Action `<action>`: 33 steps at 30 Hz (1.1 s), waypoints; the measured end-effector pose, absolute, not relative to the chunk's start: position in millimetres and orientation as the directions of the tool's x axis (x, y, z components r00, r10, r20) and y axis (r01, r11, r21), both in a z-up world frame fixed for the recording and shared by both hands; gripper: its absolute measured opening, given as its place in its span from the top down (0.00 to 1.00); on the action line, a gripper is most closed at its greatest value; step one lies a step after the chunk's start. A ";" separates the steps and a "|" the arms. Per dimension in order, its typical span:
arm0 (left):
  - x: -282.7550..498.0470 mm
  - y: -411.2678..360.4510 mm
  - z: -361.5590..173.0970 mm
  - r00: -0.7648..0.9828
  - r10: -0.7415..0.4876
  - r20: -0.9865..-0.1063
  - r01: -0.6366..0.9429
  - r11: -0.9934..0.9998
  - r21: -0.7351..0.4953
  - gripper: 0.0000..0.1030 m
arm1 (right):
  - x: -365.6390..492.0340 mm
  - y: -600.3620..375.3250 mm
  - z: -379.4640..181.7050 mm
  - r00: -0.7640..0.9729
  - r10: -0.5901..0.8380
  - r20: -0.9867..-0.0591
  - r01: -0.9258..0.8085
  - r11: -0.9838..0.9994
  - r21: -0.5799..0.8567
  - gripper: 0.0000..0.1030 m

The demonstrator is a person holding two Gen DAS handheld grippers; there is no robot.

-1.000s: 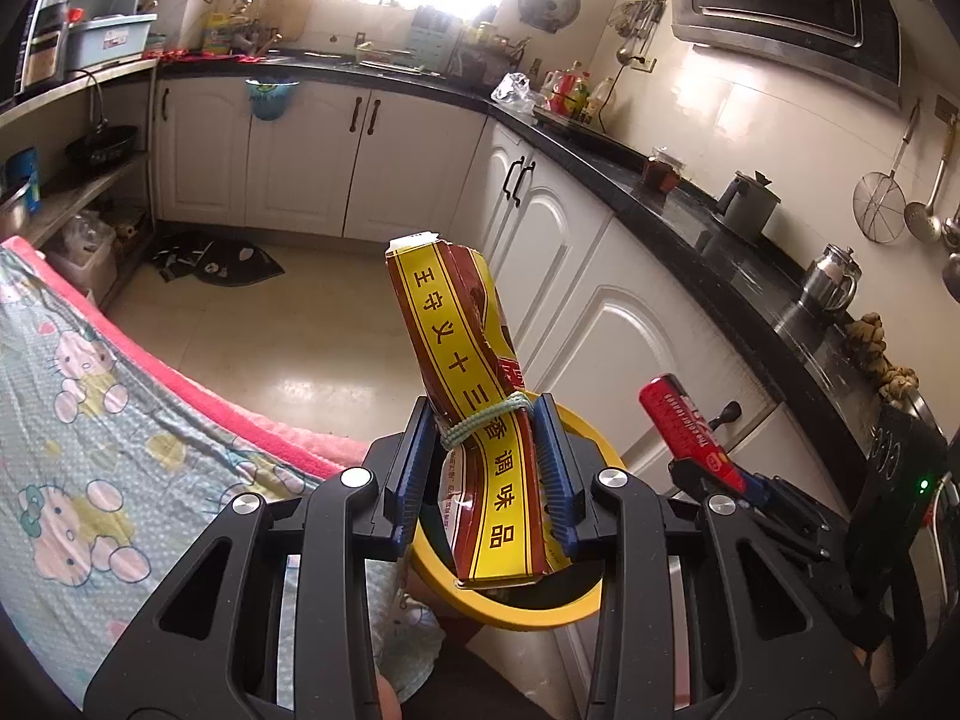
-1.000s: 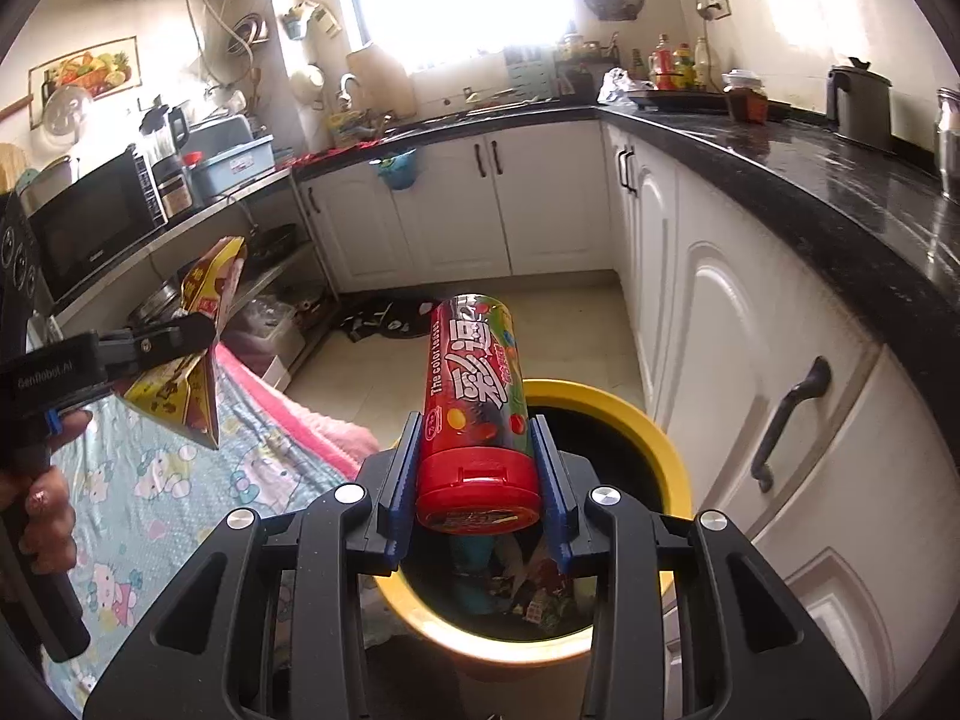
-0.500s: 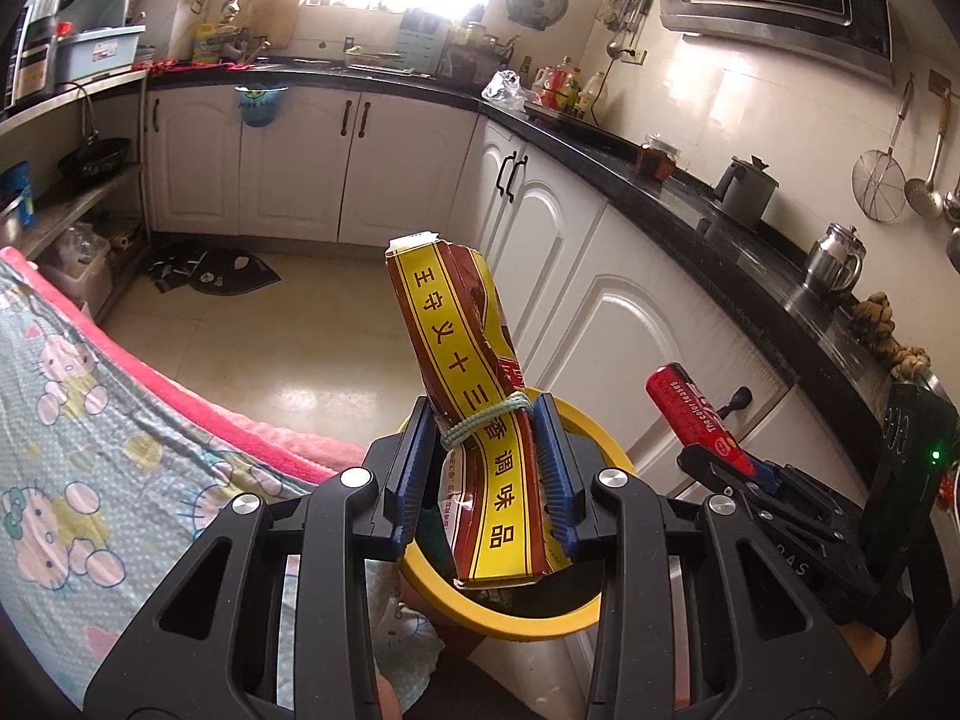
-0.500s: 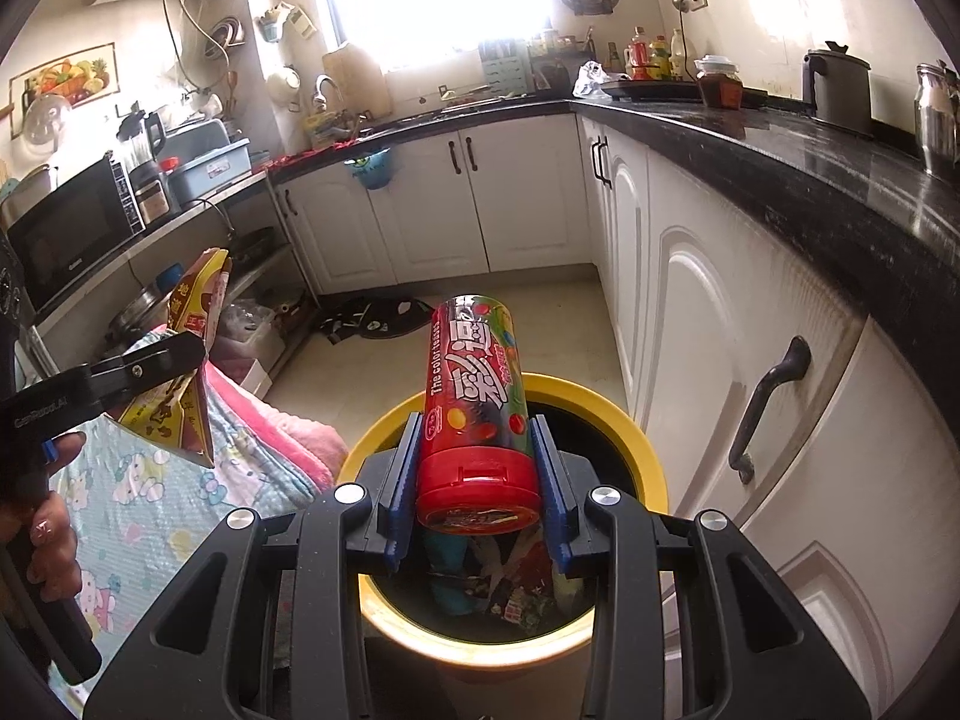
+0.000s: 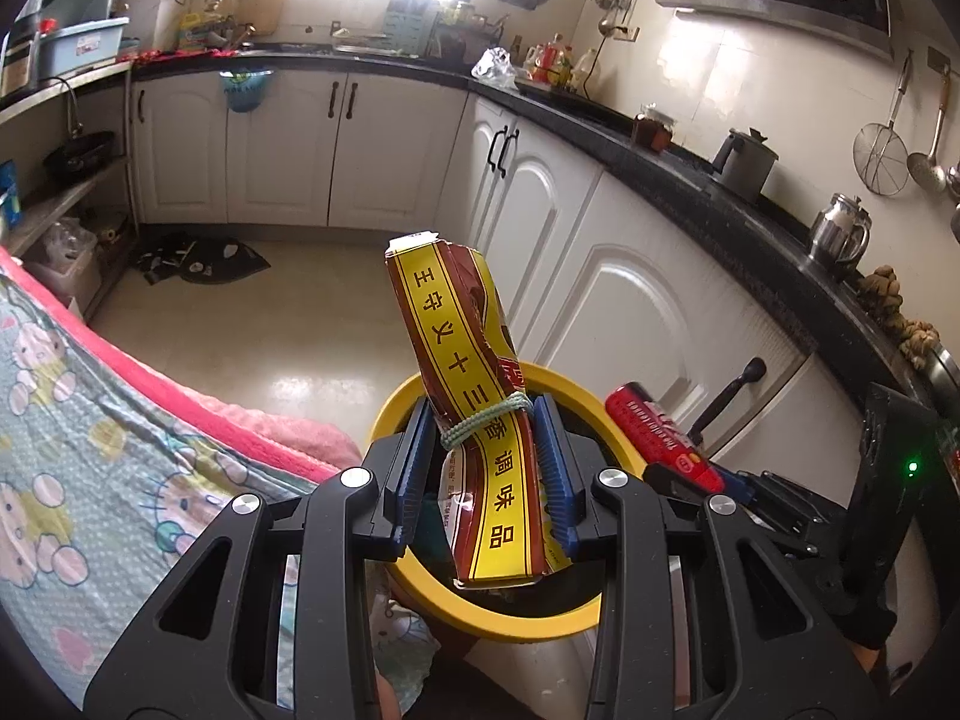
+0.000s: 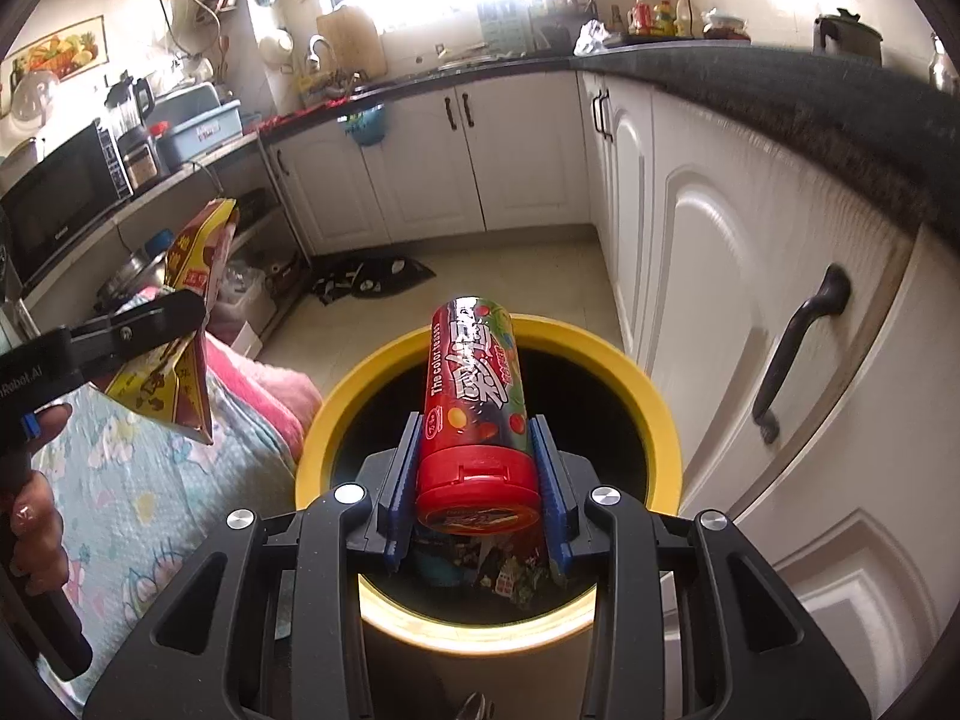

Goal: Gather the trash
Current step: 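Carry the red tube and yellow snack box over the yellow bin, then open both tools over the bin to drop the tube and box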

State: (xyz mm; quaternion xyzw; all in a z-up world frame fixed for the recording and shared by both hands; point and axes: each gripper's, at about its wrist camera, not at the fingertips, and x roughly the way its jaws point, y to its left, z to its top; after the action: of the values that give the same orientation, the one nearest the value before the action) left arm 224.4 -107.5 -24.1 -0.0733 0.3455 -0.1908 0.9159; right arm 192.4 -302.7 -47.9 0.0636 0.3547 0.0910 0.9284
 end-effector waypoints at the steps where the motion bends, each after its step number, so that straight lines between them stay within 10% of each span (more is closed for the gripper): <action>1: 225.5 -108.8 -26.5 0.685 -0.399 -0.609 0.298 0.917 -0.266 0.74 | 193.9 -302.7 -51.7 0.725 0.216 -0.654 -0.123 0.975 0.185 0.68; 33: 257.8 -128.3 -82.7 0.557 -0.411 -0.722 0.257 0.912 -0.321 0.63 | 210.8 -313.8 -91.4 0.658 0.213 -0.722 -0.075 0.973 0.219 0.68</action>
State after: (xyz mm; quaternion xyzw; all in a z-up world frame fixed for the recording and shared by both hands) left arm 257.8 -128.3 -82.7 -0.0896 0.4306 -0.1902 0.8777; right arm 210.8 -313.8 -91.4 0.0854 0.4057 0.0795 0.9065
